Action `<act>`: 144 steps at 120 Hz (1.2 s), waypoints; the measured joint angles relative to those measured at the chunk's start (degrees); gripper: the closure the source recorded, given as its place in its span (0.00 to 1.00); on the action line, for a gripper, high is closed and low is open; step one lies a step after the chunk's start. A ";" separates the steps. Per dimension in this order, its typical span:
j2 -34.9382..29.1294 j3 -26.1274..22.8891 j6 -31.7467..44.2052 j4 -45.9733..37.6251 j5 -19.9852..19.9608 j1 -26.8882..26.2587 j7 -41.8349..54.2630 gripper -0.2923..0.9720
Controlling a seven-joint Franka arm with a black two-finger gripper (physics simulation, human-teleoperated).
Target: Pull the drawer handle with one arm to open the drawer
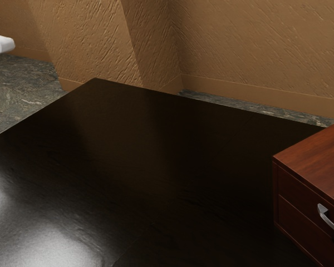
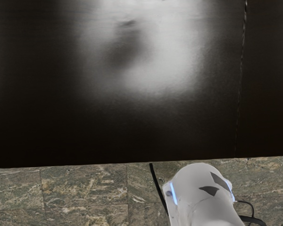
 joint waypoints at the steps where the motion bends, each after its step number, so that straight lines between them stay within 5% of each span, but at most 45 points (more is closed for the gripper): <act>1: -0.03 0.06 1.19 -0.19 0.12 0.01 0.85 0.23; 19: -0.24 0.43 16.05 -1.28 1.46 -0.08 14.30 0.23; 40: -2.39 0.23 22.68 -1.71 -2.14 -1.22 26.30 0.23; 70: -1.64 -0.47 24.65 -2.02 -0.93 -17.11 39.74 0.23; 102: -13.11 -19.79 25.09 -12.74 0.45 -5.01 49.26 0.23; 144: -19.42 -23.71 31.37 -29.30 0.48 -12.22 56.72 0.23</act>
